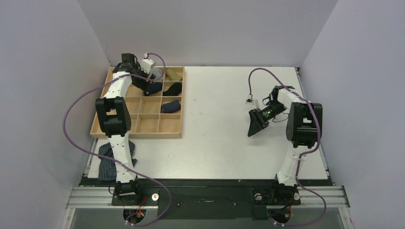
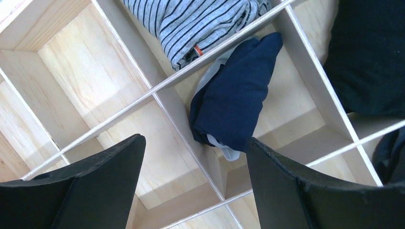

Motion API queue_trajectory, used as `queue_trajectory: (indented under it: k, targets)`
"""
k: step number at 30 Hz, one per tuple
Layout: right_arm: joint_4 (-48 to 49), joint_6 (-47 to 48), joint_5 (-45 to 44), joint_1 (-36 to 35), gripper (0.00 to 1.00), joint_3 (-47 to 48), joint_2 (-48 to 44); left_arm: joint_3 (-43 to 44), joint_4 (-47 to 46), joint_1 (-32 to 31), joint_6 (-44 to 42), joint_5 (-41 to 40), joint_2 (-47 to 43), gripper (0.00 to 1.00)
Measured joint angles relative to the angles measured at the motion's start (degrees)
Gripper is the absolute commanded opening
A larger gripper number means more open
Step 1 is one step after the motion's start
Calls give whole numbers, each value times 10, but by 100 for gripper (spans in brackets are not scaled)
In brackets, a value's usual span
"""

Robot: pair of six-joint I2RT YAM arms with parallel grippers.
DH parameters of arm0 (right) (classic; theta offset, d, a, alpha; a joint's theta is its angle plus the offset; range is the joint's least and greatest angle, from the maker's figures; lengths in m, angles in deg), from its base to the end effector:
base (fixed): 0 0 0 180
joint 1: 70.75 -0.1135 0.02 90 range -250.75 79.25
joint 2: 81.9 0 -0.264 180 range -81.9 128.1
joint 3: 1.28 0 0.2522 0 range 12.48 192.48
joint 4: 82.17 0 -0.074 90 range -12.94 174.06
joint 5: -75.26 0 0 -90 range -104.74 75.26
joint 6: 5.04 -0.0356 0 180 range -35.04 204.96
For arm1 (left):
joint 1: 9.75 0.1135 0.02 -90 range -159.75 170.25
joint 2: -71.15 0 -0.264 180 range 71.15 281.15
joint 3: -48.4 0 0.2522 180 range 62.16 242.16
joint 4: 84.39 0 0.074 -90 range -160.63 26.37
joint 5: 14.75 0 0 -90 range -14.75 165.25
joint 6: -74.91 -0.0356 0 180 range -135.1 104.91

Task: Roll the underwear
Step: Place the underwear in the storage box.

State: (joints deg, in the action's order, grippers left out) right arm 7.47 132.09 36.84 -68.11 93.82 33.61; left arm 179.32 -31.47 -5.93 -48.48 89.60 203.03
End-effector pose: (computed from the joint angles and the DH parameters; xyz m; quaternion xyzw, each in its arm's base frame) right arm 0.3369 0.0124 0.1739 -0.2627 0.8494 0.4565 0.0328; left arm 0.5118 0.0253 0.2182 0.2782 0.9022 -0.0144 0.3294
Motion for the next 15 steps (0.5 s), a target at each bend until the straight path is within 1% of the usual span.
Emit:
queue_trajectory:
  k: [10,15]
  targets:
    - [-1,2,3,3,52,0,0,0,-22,-15,8,-48,29,75]
    - [-3,2,3,8,53,0,0,-10,-30,-16,10,-55,31,76]
